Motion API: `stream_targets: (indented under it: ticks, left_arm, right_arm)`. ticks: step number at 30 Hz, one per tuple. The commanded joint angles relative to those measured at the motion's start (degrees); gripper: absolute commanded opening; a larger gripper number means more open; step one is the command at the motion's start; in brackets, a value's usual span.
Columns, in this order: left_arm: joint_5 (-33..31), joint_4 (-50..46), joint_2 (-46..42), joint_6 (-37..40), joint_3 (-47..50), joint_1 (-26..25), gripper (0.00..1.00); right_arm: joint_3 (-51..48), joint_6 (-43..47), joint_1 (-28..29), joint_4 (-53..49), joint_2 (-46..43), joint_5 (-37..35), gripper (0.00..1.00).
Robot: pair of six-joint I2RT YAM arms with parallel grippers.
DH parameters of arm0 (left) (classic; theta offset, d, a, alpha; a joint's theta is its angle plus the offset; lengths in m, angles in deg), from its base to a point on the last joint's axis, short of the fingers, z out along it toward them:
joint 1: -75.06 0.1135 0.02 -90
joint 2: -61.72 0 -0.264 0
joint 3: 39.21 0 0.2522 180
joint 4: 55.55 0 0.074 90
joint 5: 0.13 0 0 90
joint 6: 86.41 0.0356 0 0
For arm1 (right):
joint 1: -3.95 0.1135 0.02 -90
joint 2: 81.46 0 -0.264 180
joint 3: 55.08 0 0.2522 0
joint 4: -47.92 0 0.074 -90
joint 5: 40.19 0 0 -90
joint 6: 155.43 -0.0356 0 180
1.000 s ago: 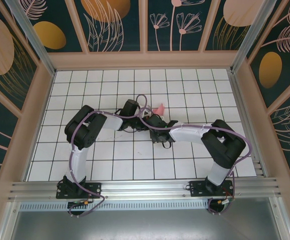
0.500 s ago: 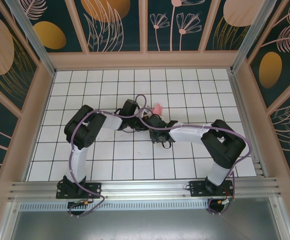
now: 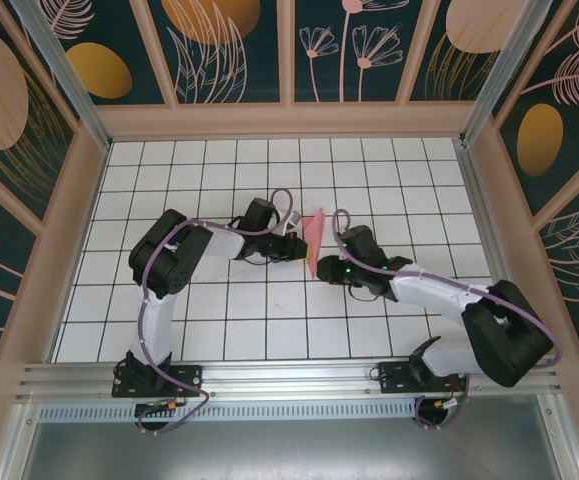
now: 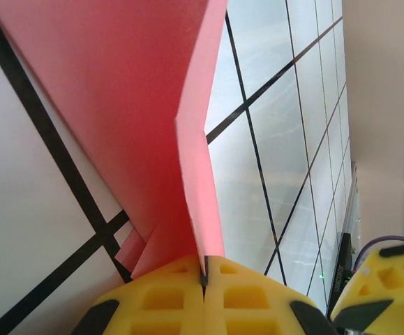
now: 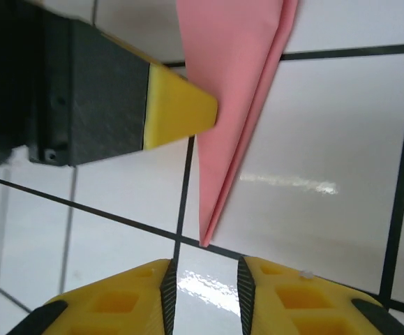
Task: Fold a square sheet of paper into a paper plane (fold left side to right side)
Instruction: Fold the wing for the fifth time at the center of the table.
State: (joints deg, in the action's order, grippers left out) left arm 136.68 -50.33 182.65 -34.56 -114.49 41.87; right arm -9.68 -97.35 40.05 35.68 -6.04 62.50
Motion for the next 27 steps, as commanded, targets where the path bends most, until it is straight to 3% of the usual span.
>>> stream_targets:
  ticks: [1,6,12,27]
  left_arm:
    - [-0.2,-1.7,2.2,1.6,-0.8,0.5,0.0]
    - [-0.4,-1.6,2.4,1.5,-0.9,0.4,0.0]
    - [-0.5,-1.5,2.6,1.4,-1.0,0.4,0.0]
    - [-0.5,-1.3,2.8,1.3,-0.9,0.4,0.0]
  right_arm:
    - [-6.3,-7.4,-3.9,19.2,-0.8,15.5,0.32]
    - [-8.4,-12.0,-6.2,30.8,3.8,20.4,0.31]
    - [-6.8,-13.0,-6.5,35.8,11.8,22.3,0.28]
    - [-2.9,-10.8,-5.9,29.7,18.8,21.1,0.25]
